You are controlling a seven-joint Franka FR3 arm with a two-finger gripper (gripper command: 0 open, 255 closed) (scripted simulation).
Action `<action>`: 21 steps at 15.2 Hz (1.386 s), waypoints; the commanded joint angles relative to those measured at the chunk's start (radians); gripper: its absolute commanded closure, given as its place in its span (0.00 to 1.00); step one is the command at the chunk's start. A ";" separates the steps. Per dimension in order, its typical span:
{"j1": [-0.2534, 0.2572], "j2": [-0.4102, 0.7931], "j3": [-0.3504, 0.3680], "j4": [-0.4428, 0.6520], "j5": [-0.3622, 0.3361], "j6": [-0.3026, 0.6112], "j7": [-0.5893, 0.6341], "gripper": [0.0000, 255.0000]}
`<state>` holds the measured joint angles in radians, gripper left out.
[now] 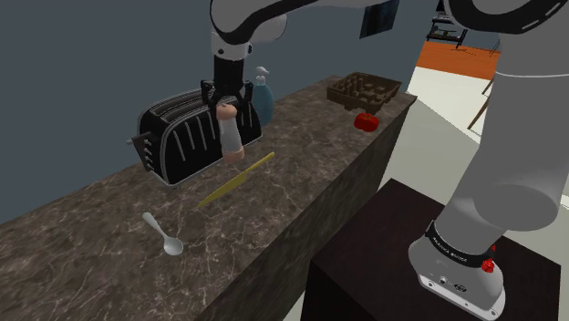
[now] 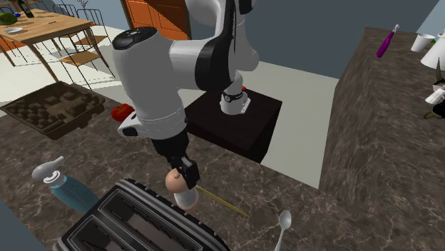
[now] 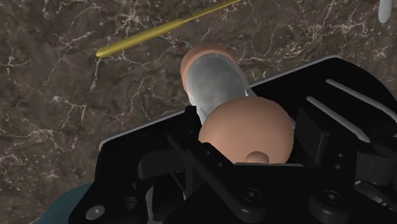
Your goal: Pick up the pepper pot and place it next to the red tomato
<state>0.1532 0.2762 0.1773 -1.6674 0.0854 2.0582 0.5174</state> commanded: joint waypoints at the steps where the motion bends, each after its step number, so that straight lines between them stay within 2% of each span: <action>1: 0.000 -0.006 0.000 0.017 0.000 -0.023 0.002 1.00; 21: 0.003 -0.006 0.002 0.286 -0.009 -0.291 0.030 1.00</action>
<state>0.1560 0.2709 0.1786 -1.3958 0.0772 1.7828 0.5457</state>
